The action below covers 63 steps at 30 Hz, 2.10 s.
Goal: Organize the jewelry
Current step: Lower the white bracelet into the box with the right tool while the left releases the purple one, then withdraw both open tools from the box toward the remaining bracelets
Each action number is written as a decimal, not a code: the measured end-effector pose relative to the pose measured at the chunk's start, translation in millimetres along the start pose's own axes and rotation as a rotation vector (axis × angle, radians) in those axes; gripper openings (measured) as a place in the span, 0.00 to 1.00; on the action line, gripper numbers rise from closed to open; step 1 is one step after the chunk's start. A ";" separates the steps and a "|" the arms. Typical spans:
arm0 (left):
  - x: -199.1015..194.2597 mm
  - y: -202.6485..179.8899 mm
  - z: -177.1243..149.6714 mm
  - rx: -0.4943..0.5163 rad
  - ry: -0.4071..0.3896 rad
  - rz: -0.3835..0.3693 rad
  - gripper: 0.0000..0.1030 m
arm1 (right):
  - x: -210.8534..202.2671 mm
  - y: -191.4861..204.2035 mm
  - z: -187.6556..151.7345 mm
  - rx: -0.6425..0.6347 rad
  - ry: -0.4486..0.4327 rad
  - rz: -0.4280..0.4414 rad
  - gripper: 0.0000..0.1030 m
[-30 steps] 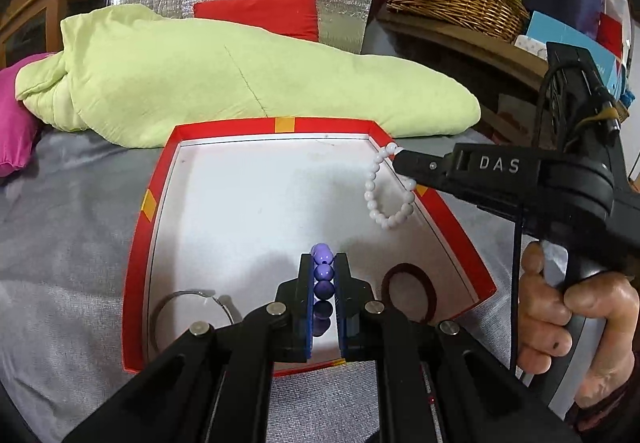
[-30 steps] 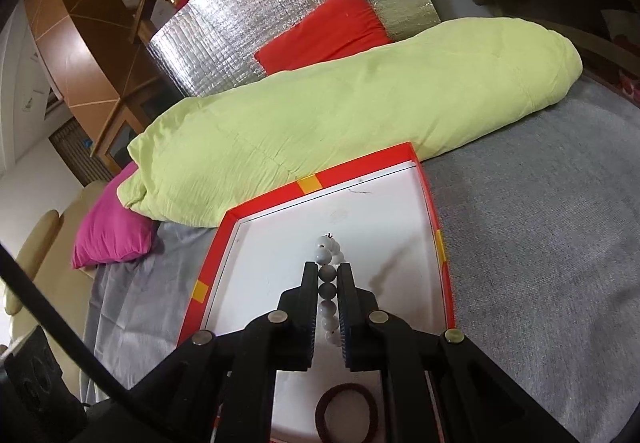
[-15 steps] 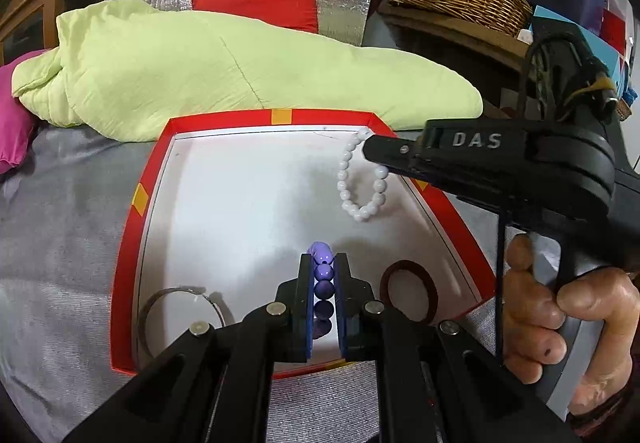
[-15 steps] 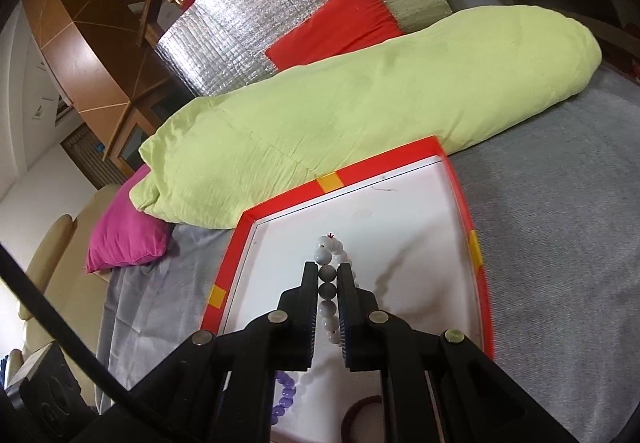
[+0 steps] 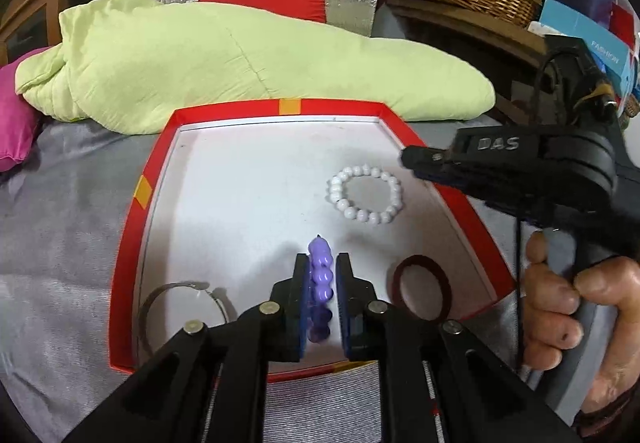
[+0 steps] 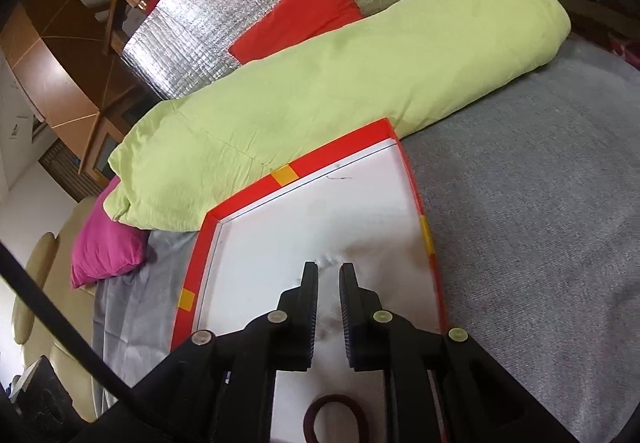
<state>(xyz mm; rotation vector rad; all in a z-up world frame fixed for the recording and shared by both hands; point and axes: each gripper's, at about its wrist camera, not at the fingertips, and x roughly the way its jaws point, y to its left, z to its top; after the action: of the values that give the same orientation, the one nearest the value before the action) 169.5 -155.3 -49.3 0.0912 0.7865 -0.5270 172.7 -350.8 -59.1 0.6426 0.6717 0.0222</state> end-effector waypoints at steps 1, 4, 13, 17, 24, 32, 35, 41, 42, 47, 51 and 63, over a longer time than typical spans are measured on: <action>-0.3 1.8 -0.5 -0.006 0.001 0.014 0.36 | -1.9 -1.6 0.5 0.005 -0.005 -0.001 0.13; -7.1 5.7 -1.7 -0.015 -0.027 0.047 0.49 | -9.5 -6.9 1.7 0.023 -0.017 0.013 0.13; -22.4 20.6 -7.0 -0.017 -0.017 0.153 0.67 | -20.9 -5.3 -7.4 0.040 -0.010 0.028 0.36; -30.1 31.7 -13.1 -0.014 -0.008 0.196 0.67 | -23.8 3.3 -12.7 0.027 -0.009 0.029 0.36; -49.2 60.0 -19.5 -0.036 -0.013 0.257 0.68 | -20.3 28.1 -26.0 -0.012 0.006 0.036 0.36; -67.9 90.2 -26.6 -0.056 -0.011 0.314 0.68 | -11.0 64.6 -43.2 -0.079 0.024 0.045 0.36; -72.9 100.4 -30.8 -0.059 -0.004 0.333 0.68 | -6.5 76.4 -50.6 -0.105 0.039 0.049 0.36; -82.2 119.2 -38.7 -0.078 0.005 0.362 0.68 | -8.5 102.3 -62.5 -0.164 0.049 0.068 0.36; -83.9 122.5 -40.2 -0.084 0.007 0.365 0.68 | -10.7 108.1 -65.2 -0.179 0.052 0.075 0.36; -89.6 130.7 -44.2 -0.095 0.010 0.372 0.68 | -24.6 122.5 -76.1 -0.231 0.054 0.088 0.36; -92.2 132.3 -47.3 -0.093 0.017 0.378 0.68 | -41.7 130.9 -83.9 -0.268 0.047 0.091 0.36; -100.3 118.2 -63.4 -0.060 0.051 0.380 0.68 | -90.3 116.8 -104.5 -0.269 0.055 0.054 0.36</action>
<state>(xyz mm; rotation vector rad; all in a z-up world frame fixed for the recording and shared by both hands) 126.9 6.3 -38.1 0.1950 0.8109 -0.1412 61.4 -219.2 -4.4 0.4018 0.6901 0.1782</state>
